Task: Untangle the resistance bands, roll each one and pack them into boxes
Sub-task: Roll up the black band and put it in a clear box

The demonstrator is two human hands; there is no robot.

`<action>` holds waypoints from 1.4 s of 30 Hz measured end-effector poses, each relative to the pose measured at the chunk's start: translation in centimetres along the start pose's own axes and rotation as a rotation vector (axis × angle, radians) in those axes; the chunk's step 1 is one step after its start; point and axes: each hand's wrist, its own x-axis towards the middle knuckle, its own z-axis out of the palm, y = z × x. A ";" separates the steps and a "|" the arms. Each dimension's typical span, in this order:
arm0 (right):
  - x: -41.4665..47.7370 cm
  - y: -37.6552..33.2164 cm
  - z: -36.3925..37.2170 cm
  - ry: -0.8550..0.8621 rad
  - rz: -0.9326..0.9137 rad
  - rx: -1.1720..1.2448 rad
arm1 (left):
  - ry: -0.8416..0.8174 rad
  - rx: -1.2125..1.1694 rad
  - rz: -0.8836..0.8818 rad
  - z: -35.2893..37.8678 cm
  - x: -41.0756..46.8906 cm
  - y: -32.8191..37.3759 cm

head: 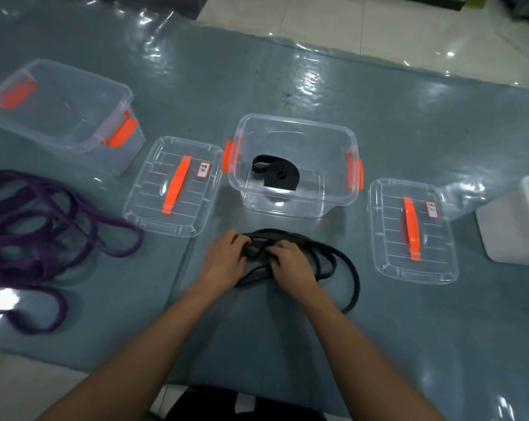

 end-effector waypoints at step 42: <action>0.0 -7.1 -13.9 0.468 -0.017 0.426 | -0.008 -0.599 -0.017 -10.1 2.5 5.4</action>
